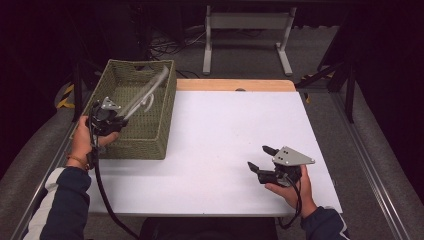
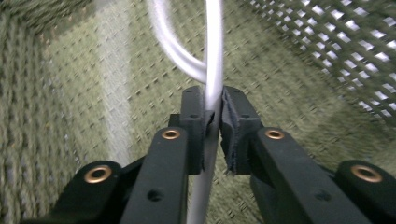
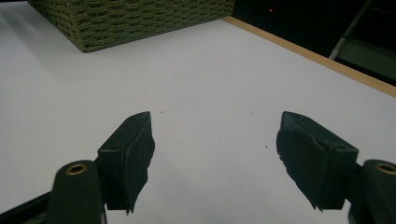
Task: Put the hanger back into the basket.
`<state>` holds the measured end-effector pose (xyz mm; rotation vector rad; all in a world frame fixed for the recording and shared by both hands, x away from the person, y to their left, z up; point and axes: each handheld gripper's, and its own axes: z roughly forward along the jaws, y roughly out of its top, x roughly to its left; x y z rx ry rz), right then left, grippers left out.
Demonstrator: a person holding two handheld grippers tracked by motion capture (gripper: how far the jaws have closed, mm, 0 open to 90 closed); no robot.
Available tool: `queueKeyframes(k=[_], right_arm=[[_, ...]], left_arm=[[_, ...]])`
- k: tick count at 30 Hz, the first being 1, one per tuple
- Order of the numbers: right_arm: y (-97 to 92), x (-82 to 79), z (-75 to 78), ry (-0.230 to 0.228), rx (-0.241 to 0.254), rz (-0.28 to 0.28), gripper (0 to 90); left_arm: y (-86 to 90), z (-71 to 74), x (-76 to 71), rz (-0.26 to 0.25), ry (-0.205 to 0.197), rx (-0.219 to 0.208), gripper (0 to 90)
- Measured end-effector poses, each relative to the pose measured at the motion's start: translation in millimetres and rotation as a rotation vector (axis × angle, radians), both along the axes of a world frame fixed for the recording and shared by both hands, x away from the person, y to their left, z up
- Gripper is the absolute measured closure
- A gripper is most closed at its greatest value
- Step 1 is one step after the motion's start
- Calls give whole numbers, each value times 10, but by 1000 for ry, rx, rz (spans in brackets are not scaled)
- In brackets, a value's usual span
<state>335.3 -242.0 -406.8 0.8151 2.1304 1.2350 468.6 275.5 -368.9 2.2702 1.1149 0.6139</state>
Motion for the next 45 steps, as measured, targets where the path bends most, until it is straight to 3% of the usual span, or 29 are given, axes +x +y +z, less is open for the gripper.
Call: queueKeyframes(k=[1,2,5,8,9,13,15,17,20,21,23,26,31,36,45], right_arm=[[0,0,0,0,-1,-1,274],[1,1,0,2,0,-2,274],[2,0,0,2,-7,1,274],[3,-3,4,2,-3,0,274],[2,-5,8,0,-5,0,274],[-6,-11,23,-6,-1,-3,274],[-6,-12,24,-9,-3,-4,275],[-6,-10,25,-11,-5,-5,276],[-4,-17,26,-16,-8,-7,276],[-3,-24,28,-22,-11,-7,276],[-2,-27,33,-25,-7,-6,276],[-1,-23,35,-32,-5,-6,276],[3,-30,32,-42,-10,-9,276],[8,-40,38,-57,-14,-14,276],[26,-54,28,-71,-13,-14,271]], left_arm=[[-1,-6,-13,5,-10,13,788],[9,-5,-26,7,-19,-5,835],[36,-8,-50,52,-44,-28,697],[68,-5,-98,42,-79,-86,711],[78,-4,-127,23,-104,-113,691],[66,11,-212,-7,-182,-146,645],[61,39,-253,-38,-221,-183,622],[35,77,-304,-47,-269,-190,603],[-25,137,-397,-72,-342,-211,507],[-25,137,-397,-72,-342,-211,490],[-90,179,-477,-92,-398,-215,459],[-138,201,-534,-113,-437,-234,401],[-239,213,-647,-131,-499,-251,319],[-308,204,-753,-155,-537,-267,250],[-430,126,-916,-210,-566,-313,113]])
